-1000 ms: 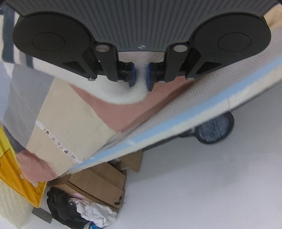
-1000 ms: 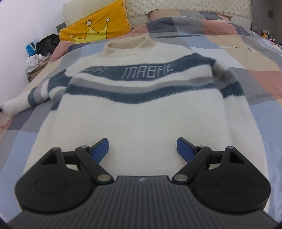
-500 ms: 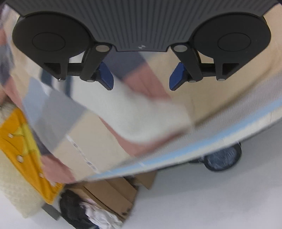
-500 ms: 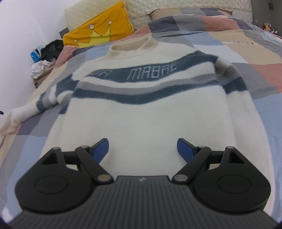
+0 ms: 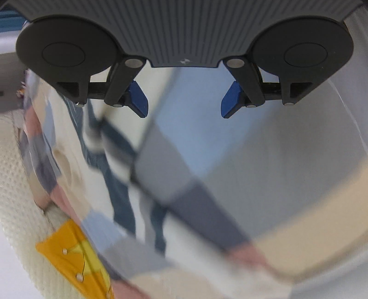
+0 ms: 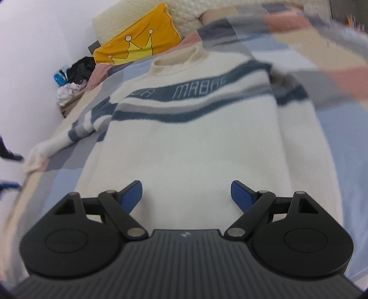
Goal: Fold large clothes
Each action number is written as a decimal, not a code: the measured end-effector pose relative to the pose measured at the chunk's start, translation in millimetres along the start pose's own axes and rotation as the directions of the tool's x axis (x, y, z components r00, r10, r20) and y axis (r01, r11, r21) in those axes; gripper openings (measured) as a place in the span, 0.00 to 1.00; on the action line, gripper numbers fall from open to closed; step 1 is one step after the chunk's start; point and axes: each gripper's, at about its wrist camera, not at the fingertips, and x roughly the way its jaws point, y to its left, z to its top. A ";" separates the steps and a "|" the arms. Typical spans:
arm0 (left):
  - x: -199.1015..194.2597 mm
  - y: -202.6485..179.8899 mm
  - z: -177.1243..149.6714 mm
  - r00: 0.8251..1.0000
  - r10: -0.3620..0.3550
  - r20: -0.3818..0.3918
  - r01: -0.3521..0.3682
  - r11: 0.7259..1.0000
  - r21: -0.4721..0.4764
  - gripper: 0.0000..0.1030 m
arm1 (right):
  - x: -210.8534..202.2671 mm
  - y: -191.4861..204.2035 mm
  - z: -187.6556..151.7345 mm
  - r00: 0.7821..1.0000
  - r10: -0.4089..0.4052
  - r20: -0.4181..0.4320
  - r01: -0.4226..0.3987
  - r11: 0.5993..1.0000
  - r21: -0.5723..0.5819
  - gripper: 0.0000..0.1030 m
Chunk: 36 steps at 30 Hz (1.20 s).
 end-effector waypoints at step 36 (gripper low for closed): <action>-5.4 5.3 -74.9 0.992 0.121 0.032 -0.124 0.985 0.119 0.10 | -22.3 -9.5 -6.0 0.999 -0.031 -0.010 0.031 0.998 0.047 0.83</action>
